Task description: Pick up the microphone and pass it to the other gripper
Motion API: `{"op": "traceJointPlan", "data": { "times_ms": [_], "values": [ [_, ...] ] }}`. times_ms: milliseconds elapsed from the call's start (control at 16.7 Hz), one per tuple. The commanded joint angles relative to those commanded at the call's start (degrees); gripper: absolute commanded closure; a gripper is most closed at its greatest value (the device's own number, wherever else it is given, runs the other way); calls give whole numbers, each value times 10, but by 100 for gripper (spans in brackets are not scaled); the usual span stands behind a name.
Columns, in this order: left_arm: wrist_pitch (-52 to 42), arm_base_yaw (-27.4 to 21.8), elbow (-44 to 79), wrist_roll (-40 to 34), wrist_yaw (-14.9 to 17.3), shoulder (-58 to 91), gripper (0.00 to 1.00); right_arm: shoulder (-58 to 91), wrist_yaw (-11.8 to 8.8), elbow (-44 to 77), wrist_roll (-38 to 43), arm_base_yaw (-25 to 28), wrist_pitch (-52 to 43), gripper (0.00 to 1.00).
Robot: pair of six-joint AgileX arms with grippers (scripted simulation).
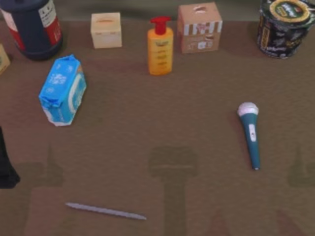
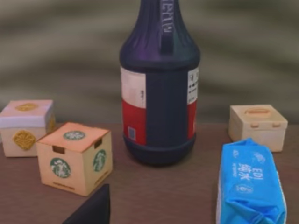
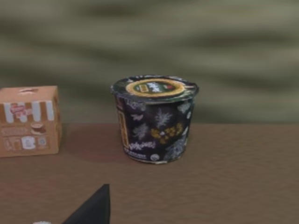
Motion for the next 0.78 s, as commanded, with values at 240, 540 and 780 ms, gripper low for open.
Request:
{"op": "traceJointPlan", "data": {
  "times_ms": [240, 540, 780],
  "values": [
    [0, 0, 0, 0, 0, 0, 0, 18, 0, 14, 4, 6, -14, 0],
    [0, 0, 0, 0, 0, 0, 0, 168, 7, 125, 41, 49, -113, 0],
    [0, 0, 0, 0, 0, 0, 0, 380, 13, 270, 94, 99, -219, 0]
  ]
}}
